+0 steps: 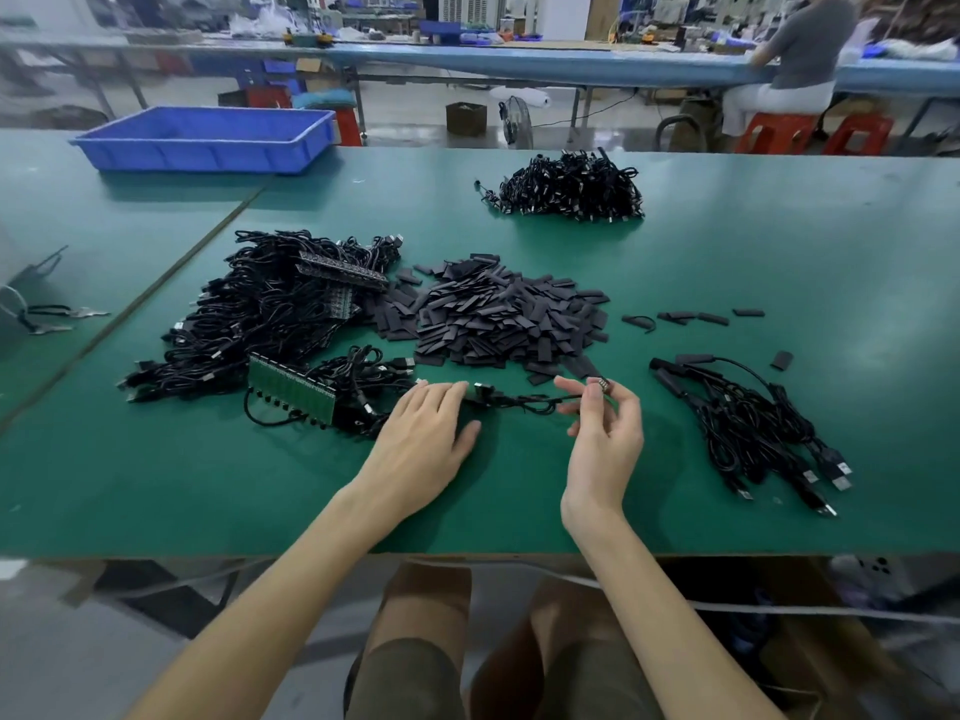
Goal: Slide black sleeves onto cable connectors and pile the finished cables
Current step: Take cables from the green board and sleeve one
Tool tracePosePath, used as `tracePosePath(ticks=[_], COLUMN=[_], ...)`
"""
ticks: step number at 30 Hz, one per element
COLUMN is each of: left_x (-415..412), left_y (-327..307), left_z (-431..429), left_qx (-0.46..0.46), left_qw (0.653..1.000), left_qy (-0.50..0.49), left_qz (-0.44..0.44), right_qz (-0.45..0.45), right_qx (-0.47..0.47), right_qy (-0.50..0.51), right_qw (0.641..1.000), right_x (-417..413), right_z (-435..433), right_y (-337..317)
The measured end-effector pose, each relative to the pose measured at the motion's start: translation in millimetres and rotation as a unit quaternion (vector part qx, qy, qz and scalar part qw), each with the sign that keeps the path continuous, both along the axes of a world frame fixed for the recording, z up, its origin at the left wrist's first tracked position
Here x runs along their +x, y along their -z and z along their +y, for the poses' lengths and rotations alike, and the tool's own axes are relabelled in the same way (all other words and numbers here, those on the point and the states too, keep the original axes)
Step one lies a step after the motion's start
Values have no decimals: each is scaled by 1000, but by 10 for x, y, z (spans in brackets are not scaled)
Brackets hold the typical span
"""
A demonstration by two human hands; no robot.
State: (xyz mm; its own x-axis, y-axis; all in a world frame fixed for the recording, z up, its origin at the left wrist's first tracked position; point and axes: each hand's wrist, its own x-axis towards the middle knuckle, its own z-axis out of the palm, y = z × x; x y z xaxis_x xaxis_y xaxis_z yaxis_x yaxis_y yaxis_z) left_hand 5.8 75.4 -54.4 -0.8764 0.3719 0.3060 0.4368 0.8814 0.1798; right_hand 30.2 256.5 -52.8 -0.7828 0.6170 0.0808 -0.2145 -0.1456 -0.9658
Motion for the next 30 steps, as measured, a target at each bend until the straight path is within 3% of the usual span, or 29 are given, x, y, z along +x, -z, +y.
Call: tracePosePath(ticks=[8, 13, 20, 26, 30], left_x=[-52, -41, -28, -85, -169], left_y=[-16, -112, -175, -147, -128], left_z=[-289, 57, 680, 691, 525], left_qx=[95, 188, 354, 444, 427], left_qw=[992, 980, 925, 883, 895], left_qy=[-85, -37, 76, 56, 35], left_qz=[9, 52, -116, -142, -125], right_qz=[-4, 7, -12, -10, -32], right_qx=[11, -7, -13, -12, 103], right_qy=[-8, -12, -28, -42, -85], right_qw=[1000, 1000, 999, 999, 991], right_x=[-57, -77, -70, -50, -62], right_z=[0, 0, 44, 38, 19], right_y=[42, 62, 86, 76, 90])
